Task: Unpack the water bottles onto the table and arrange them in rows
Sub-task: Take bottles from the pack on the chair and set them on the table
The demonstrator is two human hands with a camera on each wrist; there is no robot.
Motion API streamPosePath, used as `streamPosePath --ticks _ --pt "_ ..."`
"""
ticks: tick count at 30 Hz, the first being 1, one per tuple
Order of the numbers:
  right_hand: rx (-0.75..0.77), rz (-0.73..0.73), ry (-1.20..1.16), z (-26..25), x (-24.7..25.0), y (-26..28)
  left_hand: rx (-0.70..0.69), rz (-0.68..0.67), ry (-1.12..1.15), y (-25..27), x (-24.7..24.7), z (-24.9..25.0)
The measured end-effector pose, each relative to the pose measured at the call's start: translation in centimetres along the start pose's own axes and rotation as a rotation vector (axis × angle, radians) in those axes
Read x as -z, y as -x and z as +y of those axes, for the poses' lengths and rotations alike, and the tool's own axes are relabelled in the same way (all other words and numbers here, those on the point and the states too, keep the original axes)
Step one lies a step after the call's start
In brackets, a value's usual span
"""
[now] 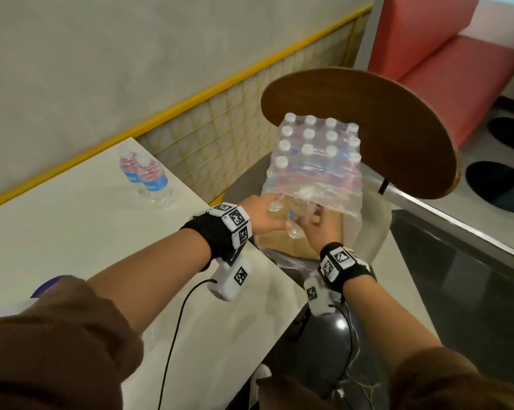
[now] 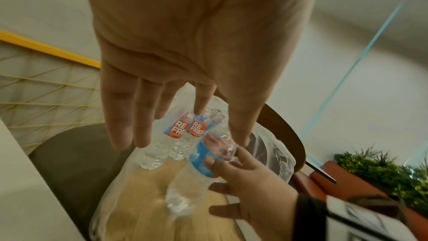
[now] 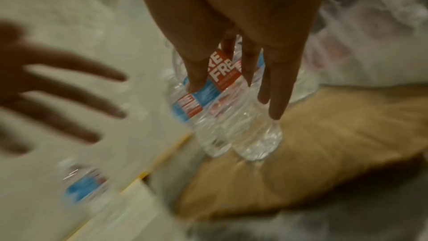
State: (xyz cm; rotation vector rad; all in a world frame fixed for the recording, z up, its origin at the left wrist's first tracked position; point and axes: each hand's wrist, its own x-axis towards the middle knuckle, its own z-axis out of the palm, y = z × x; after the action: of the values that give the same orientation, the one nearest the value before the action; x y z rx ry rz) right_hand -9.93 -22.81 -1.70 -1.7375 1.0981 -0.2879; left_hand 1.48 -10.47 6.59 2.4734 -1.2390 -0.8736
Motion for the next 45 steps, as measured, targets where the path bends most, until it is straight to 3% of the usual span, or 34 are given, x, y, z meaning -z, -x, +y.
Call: streamPosePath --ticks 3,6,7,10,13,16,19,24,27,30,34,39,42,45 --pt "0.094 -0.317 -0.042 -0.9 -2.1 4.0 0.048 0.010 0.112 0.1 -0.6 0.4" --pt "0.113 -0.591 0.258 -2.0 -2.5 3.8 0.075 -0.138 -0.050 0.4 -0.8 -0.6" --pt "0.103 -0.606 0.334 -2.8 -2.3 3.2 0.099 -0.170 -0.100 0.7 -0.9 -1.4" --pt "0.036 -0.378 0.466 -6.0 -1.3 0.1 0.212 -0.252 -0.086 2.1 -1.7 -3.6" --pt "0.144 -0.272 0.667 -6.8 -0.8 -3.1 0.240 -0.175 -0.117 2.3 -3.1 -5.3" --pt "0.237 -0.349 0.984 -6.7 -0.6 -2.5 0.209 -0.070 -0.123 3.4 -5.9 -5.7" --pt "0.257 -0.374 1.091 -6.2 -1.2 -2.4 0.133 -0.197 -0.203 5.4 -10.1 -5.3" --pt "0.203 -0.325 0.938 -5.2 -0.9 -2.0 0.098 -0.220 -0.202 5.3 -12.0 -5.5" --pt "0.168 -0.237 0.560 -5.6 -1.5 -1.5 0.130 -0.252 -0.147 4.8 -11.1 -6.1" --pt "0.286 -0.103 0.364 -5.6 -2.0 0.3 0.081 -0.272 -0.203 5.3 -9.8 -6.1" --pt "0.350 -0.241 0.396 -5.3 -1.7 3.6 -0.037 -0.288 -0.490 7.6 -9.3 -5.3" --pt "0.467 -0.296 0.449 -4.5 -3.4 6.9 -0.050 -0.360 -0.834 10.2 -10.6 -5.4" --pt "0.414 -0.417 0.344 -4.3 -5.3 8.4 -0.093 -0.338 -1.044 11.8 -10.6 -6.1" --pt "0.422 -0.505 0.309 -4.5 -7.5 10.5 -0.222 -0.390 -1.346 13.1 -10.0 -6.6"
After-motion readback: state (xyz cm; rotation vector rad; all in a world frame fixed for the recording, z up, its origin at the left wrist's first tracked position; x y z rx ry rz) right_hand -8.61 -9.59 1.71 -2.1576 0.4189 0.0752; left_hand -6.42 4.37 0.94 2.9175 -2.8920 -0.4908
